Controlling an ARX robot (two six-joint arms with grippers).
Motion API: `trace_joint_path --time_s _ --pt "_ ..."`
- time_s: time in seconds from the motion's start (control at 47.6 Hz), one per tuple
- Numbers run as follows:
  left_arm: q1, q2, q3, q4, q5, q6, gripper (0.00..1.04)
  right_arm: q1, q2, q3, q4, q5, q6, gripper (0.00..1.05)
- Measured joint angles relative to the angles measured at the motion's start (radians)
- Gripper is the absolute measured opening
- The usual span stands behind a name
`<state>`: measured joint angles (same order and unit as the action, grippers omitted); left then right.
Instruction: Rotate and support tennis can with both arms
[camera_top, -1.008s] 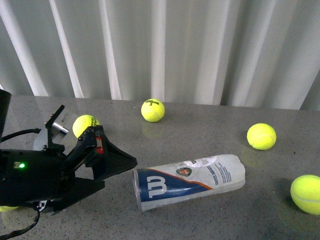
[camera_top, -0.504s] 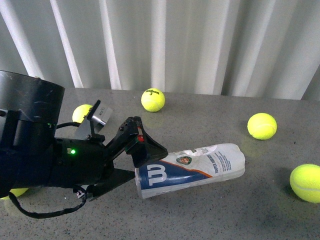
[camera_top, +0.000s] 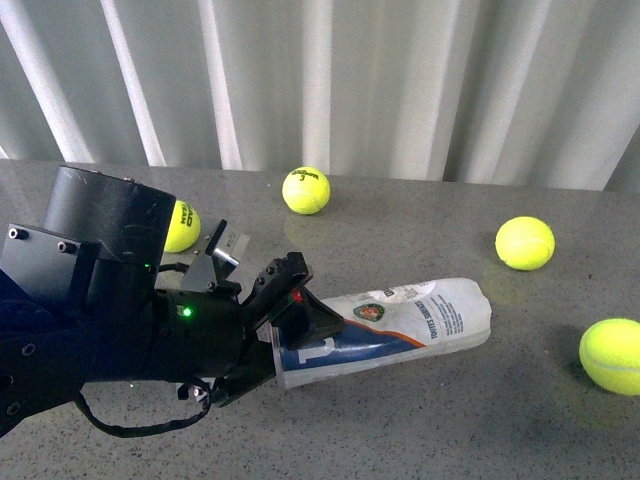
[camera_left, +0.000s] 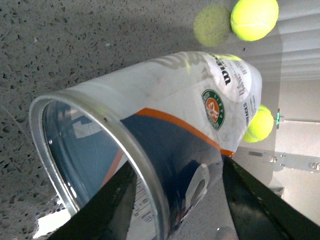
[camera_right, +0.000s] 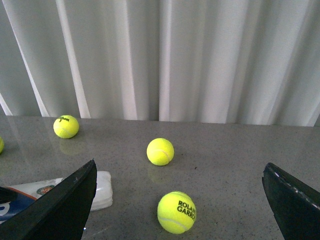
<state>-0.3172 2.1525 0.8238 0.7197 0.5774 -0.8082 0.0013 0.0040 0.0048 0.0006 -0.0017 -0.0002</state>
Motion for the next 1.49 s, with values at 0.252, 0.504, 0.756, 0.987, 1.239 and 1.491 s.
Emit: trace_joint_path --time_s 0.252,0.504,0.756,0.987,1.239,1.491 --pt "0.000 -0.016 -0.003 0.067 0.027 -0.092 0.10 0.000 0.000 0.000 0.000 0.000 0.000 0.98" --pt "0.024 -0.221 0.009 -0.167 0.055 -0.084 0.04 0.000 0.000 0.000 0.000 0.000 0.000 0.98" --pt "0.055 -0.420 0.430 -0.935 -0.119 0.330 0.04 0.000 0.000 0.000 0.000 0.000 0.000 0.98" --pt "-0.085 -0.296 1.003 -1.674 -0.500 1.001 0.04 0.000 0.000 0.000 0.000 0.000 0.000 0.98" --pt "-0.253 -0.214 1.048 -1.817 -0.561 1.240 0.04 0.000 0.000 0.000 0.000 0.000 0.000 0.98" --pt "-0.212 -0.078 1.061 -1.816 -0.586 1.304 0.04 0.000 0.000 0.000 0.000 0.000 0.000 0.98"
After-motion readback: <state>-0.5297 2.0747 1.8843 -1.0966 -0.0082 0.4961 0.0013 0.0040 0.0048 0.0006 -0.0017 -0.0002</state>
